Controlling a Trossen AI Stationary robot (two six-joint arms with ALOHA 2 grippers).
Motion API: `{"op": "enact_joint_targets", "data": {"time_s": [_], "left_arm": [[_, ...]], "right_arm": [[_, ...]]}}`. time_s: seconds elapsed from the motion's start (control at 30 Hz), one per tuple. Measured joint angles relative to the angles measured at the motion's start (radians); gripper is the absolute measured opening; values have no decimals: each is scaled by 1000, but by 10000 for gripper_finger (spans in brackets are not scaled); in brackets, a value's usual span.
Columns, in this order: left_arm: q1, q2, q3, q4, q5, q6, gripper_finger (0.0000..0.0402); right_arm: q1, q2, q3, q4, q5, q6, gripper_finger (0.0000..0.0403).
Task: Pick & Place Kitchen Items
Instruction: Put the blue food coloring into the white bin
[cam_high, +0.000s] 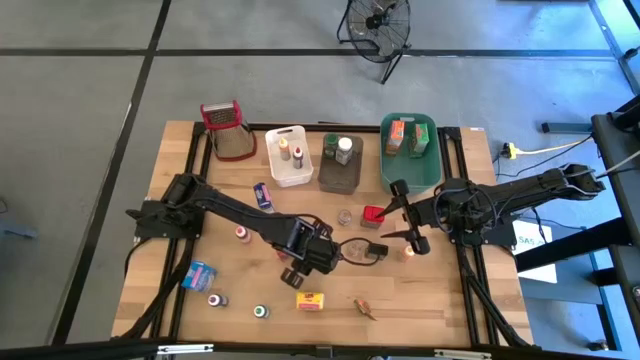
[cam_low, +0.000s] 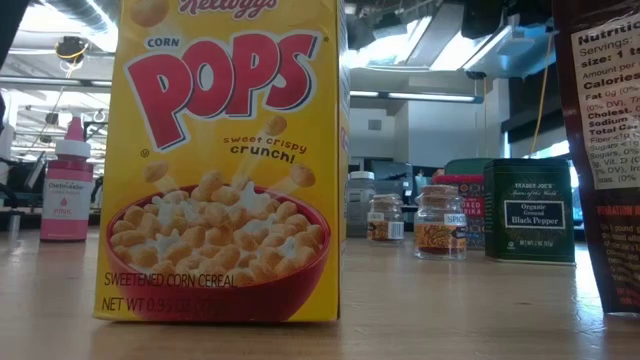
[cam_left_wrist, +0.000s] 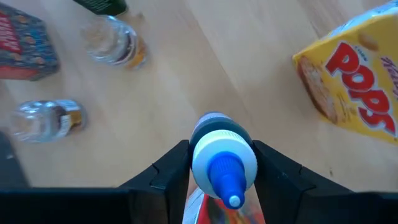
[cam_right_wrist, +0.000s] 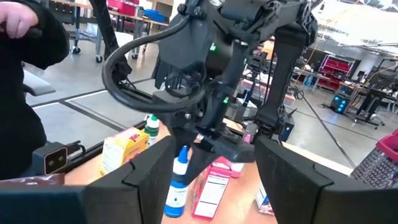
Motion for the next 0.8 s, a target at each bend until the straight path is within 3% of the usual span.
{"op": "enact_joint_targets", "data": {"time_s": [0.47,0.6,0.8], "left_arm": [[48,-1,330,-335,-83,52,144],[112,-2,411,-453,-165,38,144],[248,-28,438,-542,-168,17,144]], "right_arm": [[0,0,0,3,-3,9,225],[0,0,0,-4,-3,9,225],[0,0,0,-5,-3,10,225]]}}
